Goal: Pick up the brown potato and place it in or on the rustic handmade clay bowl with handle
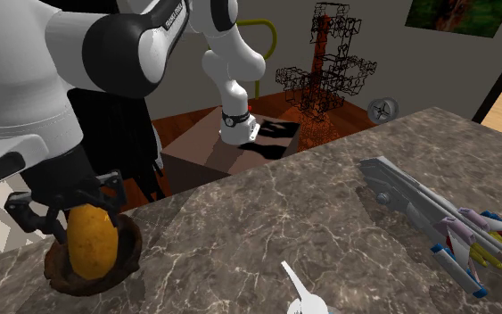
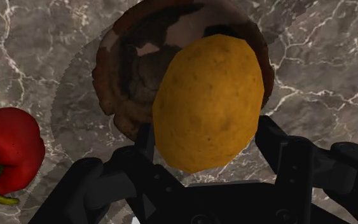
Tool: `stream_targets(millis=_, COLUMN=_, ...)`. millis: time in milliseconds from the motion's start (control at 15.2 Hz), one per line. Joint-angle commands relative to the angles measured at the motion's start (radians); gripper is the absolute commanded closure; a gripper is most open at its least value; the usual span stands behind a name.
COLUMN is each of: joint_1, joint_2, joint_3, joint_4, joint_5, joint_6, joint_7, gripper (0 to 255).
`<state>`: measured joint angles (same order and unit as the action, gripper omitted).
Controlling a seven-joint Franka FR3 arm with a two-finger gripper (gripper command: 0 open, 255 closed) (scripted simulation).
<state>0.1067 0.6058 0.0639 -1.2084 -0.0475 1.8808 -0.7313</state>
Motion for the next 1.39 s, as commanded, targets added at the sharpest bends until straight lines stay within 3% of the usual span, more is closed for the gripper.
stream_targets(millis=0, joint_1=0.000, joint_2=0.000, joint_3=0.000, joint_4=-0.001, joint_5=0.000, joint_6=0.001, joint_7=0.000, gripper=255)
stream_targets(millis=198, joint_1=0.000, joint_2=0.000, joint_3=0.000, joint_4=-0.001, joint_5=0.000, joint_6=0.001, joint_7=0.000, gripper=255)
stream_targets(millis=264, joint_1=0.000, joint_2=0.000, joint_3=0.000, joint_4=-0.001, joint_5=0.000, joint_6=0.001, joint_7=0.000, gripper=0)
stream_targets(millis=594, joint_1=0.000, joint_2=0.000, joint_3=0.000, joint_4=-0.001, joint_5=0.000, joint_6=0.001, joint_7=0.000, gripper=0)
stream_targets(millis=858, joint_1=0.003, joint_2=-0.010, joint_3=0.001, joint_4=0.110, joint_5=0.001, joint_6=-0.120, joint_7=-0.002, gripper=0)
stream_targets(millis=1320, joint_1=0.003, joint_2=-0.010, joint_3=0.001, joint_4=0.110, joint_5=0.001, joint_6=-0.120, joint_7=-0.002, gripper=0)
